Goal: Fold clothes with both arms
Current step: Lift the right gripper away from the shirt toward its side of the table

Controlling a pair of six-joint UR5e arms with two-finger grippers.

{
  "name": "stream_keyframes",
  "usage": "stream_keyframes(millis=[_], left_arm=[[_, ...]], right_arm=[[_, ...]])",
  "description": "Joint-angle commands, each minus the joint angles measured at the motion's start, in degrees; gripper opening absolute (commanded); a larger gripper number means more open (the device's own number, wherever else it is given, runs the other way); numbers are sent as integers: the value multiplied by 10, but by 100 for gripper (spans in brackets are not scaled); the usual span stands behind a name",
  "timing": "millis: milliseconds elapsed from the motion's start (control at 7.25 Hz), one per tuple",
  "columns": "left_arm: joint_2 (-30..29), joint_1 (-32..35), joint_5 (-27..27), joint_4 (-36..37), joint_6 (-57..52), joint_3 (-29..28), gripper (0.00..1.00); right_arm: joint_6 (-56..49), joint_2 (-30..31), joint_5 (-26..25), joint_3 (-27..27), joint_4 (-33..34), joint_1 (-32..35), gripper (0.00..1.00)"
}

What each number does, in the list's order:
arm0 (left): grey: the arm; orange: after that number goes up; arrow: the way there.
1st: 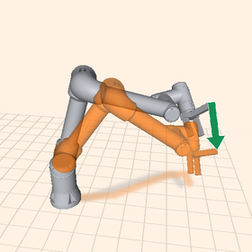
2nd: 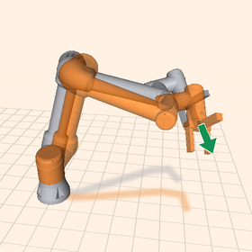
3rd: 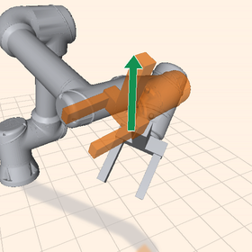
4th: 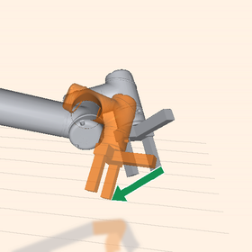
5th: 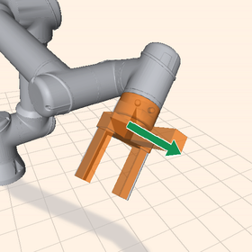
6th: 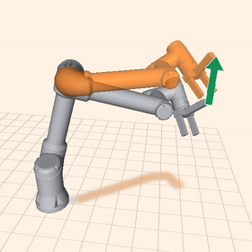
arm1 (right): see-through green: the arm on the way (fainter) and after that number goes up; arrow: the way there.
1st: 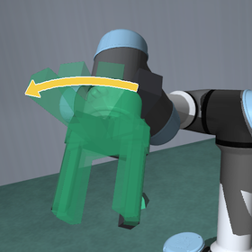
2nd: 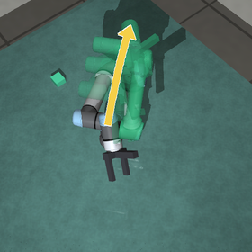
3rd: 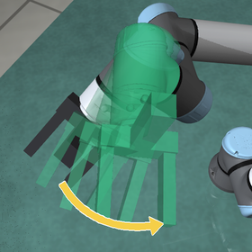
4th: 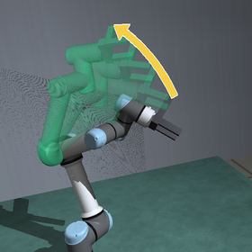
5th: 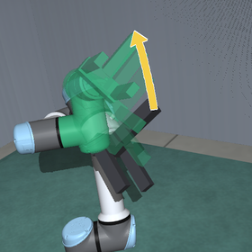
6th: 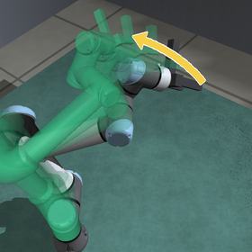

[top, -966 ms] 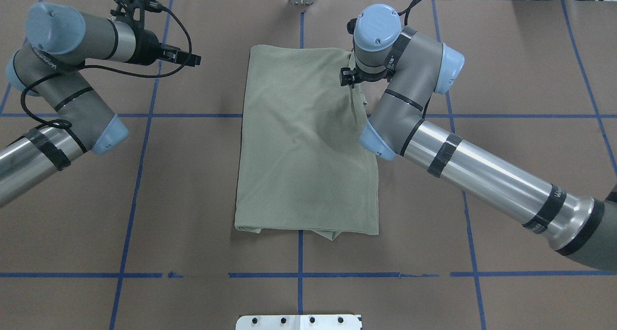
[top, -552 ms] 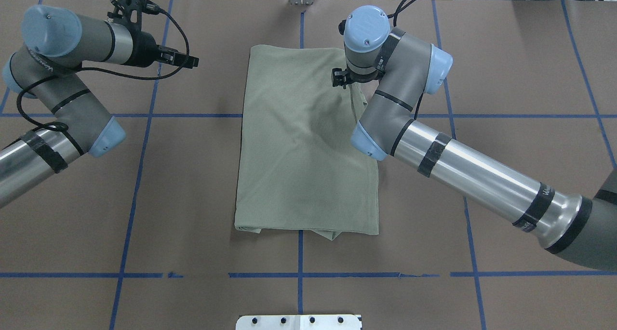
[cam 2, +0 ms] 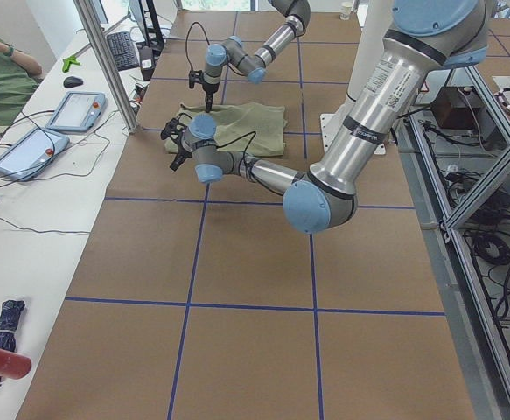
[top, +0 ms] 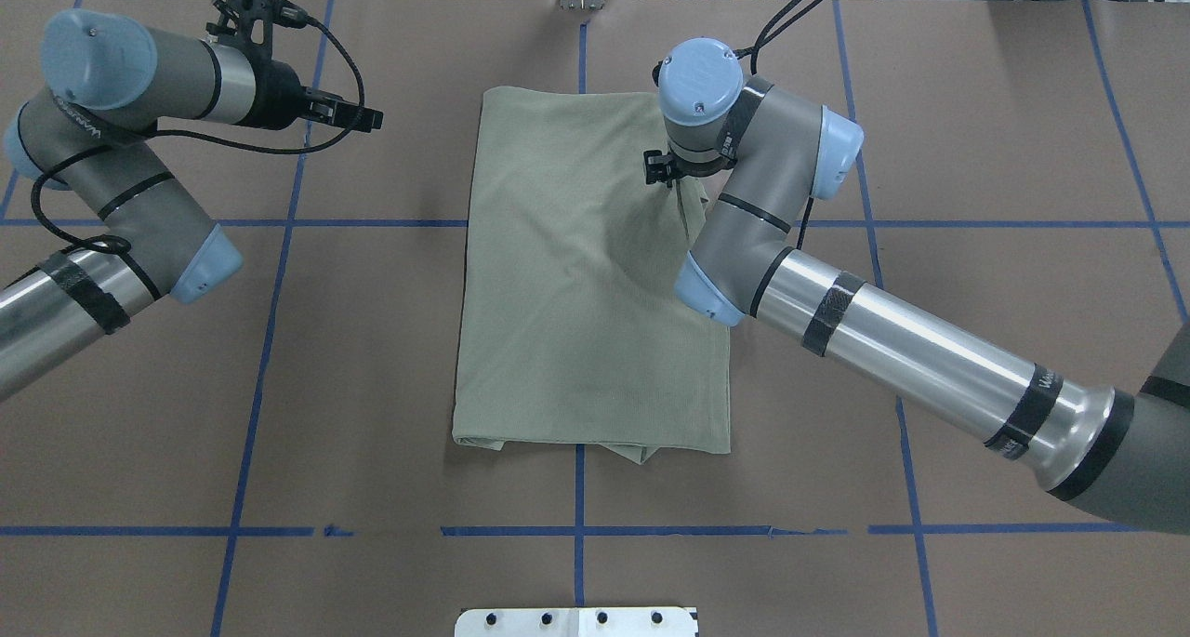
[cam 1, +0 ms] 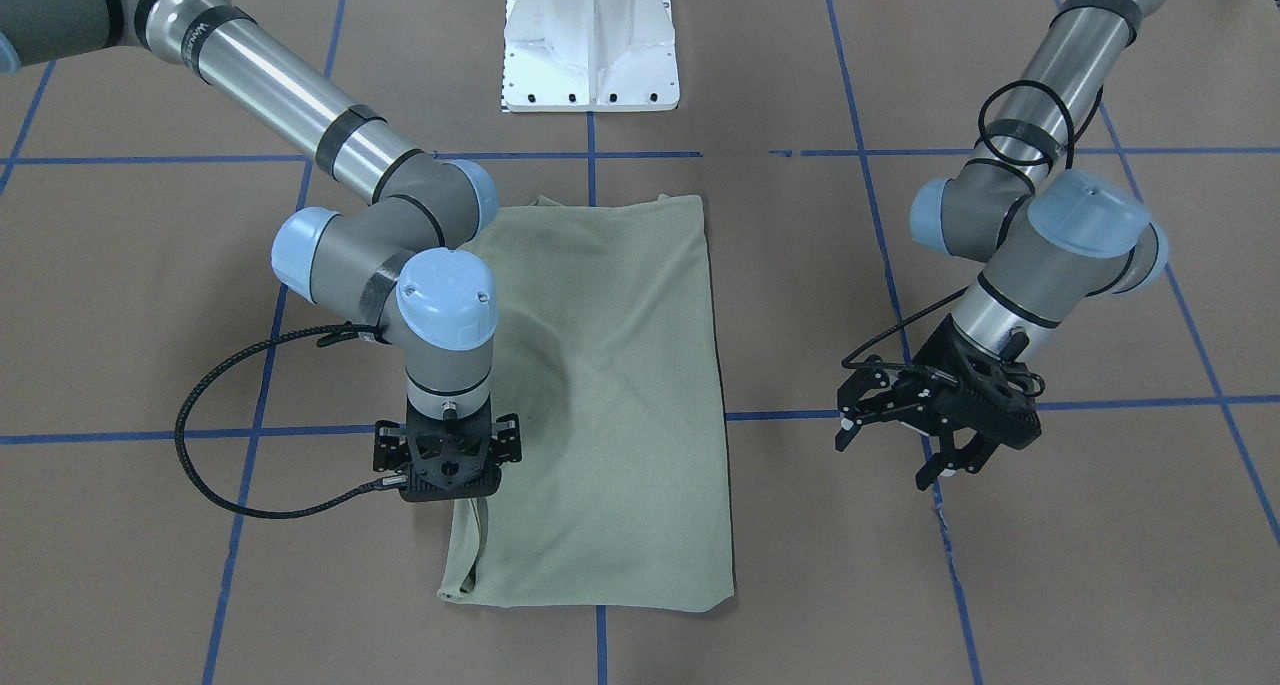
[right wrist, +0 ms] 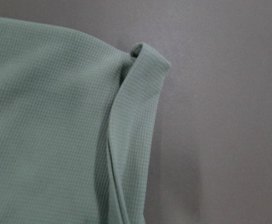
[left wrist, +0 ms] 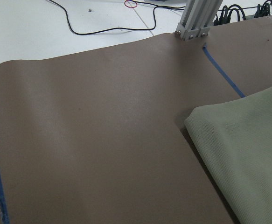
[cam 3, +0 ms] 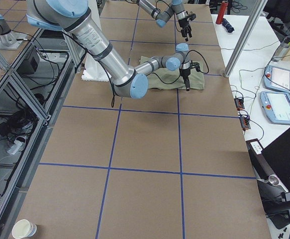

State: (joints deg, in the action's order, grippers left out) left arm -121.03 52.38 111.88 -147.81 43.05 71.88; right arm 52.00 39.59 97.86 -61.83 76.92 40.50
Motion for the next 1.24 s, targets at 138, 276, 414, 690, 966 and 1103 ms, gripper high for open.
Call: stream_keyframes(millis=[138,276,414,690,966,1103], left_arm=[[0,-1,0,1,-1,-1,100],[0,-1,0,1,-1,-1,100],[0,-1,0,1,-1,-1,100],[1,-1,1,2,-1,-1,100],[1,-1,1,3,-2,-1,100],[1,-1,1,4,-2,0,100]], right_arm=[[-70,1,-16,-6,43,19,100],[-87,13,-16,-7,45,26,100],[-115,42,-16,-28,45,40,100],[-150,97,-3,-86,36,68,100],[-143,97,71,-109,36,90,100],[-139,96,85,-116,36,91,100]])
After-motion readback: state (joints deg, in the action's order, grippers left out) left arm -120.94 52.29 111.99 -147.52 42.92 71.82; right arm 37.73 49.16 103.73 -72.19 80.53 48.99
